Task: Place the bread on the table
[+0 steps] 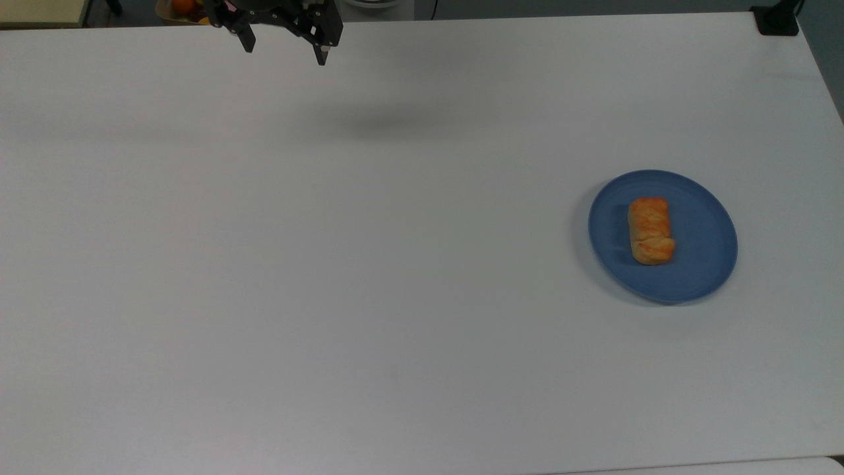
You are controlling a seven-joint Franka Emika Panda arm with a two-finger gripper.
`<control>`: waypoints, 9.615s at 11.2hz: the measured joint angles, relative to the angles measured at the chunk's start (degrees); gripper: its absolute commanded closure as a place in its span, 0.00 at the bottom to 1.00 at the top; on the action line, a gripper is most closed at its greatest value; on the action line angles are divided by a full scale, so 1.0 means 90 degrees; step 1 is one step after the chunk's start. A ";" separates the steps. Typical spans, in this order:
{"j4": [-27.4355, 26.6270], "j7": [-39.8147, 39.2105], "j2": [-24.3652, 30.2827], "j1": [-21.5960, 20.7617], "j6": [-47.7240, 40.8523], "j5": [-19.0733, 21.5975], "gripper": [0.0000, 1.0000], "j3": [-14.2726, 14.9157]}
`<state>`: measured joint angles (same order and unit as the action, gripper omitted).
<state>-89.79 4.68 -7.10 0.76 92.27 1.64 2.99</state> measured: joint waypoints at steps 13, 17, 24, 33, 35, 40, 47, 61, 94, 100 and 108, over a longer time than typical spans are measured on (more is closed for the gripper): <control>0.0544 0.2574 -0.1513 -0.1532 0.2779 0.0357 0.00 -0.1834; 0.1547 0.3593 -0.2966 -0.2382 0.2855 -0.0510 0.00 -0.1837; 0.2275 0.4043 -0.4109 -0.2983 0.3403 -0.1117 0.00 -0.1832; 0.2287 0.4557 -0.4382 -0.3265 0.3921 -0.1700 0.97 -0.1834; 0.2305 0.4561 -0.4383 -0.3269 0.3933 -0.1701 1.00 -0.1834; 0.2343 0.4564 -0.4383 -0.3268 0.3933 -0.1704 1.00 -0.1831; 0.2120 0.4639 -0.3592 -0.3198 0.3933 -0.1658 1.00 -0.1829; -0.2157 0.3003 0.0012 -0.2425 0.2865 0.0792 1.00 -0.2522; -0.0030 0.1106 -0.0009 -0.1286 -0.0429 0.0166 0.00 -0.1256; -0.0028 -0.0675 0.0097 -0.0897 -0.0461 0.0164 0.00 0.0503; 0.0234 -0.0729 0.0122 -0.0190 -0.0403 0.0084 0.00 0.0552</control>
